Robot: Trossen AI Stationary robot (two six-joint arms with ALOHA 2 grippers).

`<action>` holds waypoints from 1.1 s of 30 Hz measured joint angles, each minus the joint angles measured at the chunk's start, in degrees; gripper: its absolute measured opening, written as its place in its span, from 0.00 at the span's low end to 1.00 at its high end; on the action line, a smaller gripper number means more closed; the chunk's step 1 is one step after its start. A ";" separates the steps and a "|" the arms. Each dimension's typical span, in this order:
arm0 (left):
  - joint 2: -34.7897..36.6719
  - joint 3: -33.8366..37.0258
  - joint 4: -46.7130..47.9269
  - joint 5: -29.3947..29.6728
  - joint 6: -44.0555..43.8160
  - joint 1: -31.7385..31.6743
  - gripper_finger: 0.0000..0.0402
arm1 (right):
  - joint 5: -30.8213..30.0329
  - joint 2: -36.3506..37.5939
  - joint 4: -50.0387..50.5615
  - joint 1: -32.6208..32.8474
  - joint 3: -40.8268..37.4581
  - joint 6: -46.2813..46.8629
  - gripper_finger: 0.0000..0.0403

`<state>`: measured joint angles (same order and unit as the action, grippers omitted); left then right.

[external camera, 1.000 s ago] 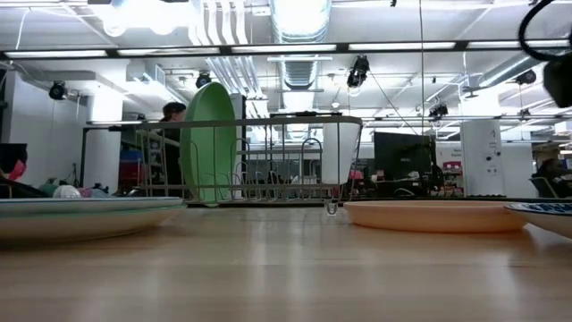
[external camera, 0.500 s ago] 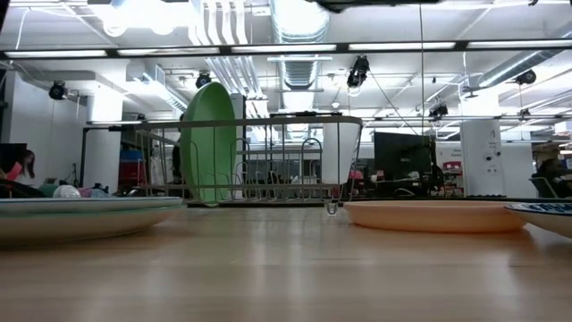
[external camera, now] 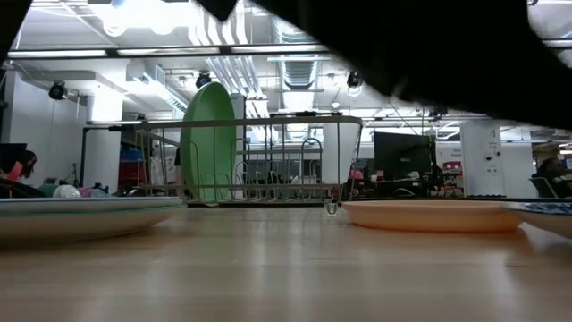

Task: Sort dishes
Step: Put the blue patterned plate into the dish rack

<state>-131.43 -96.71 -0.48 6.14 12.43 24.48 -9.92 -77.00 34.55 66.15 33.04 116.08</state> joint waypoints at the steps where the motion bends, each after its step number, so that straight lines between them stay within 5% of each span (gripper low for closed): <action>1: -0.65 -0.07 0.15 -0.32 -1.08 0.06 0.00 | -1.90 -0.75 -0.13 -0.05 0.39 0.45 0.45; 21: -4.79 0.33 0.53 -1.31 -7.48 0.35 0.00 | -11.72 -2.66 -11.72 -0.17 -0.24 0.58 0.40; 33: -5.19 0.57 0.36 -1.49 -6.97 -0.32 0.00 | -25.81 -2.97 -20.31 -0.46 -1.38 -6.51 0.30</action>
<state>-136.62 -96.14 -0.12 4.65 5.45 24.16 -35.73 -79.97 14.25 65.69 31.66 109.57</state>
